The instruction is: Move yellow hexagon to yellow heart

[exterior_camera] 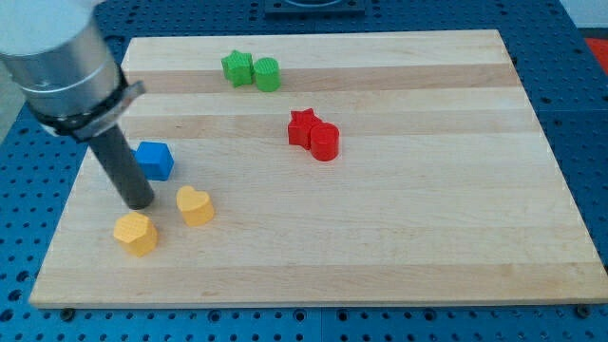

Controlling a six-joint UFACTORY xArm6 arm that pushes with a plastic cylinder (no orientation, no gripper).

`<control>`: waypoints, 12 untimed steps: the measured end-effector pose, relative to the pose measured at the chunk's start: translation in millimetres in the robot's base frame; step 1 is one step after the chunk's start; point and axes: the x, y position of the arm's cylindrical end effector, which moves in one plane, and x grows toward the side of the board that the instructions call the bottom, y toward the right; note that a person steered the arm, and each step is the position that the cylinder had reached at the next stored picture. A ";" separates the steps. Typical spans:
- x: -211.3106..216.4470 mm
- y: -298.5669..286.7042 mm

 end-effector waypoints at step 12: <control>62.1 1.8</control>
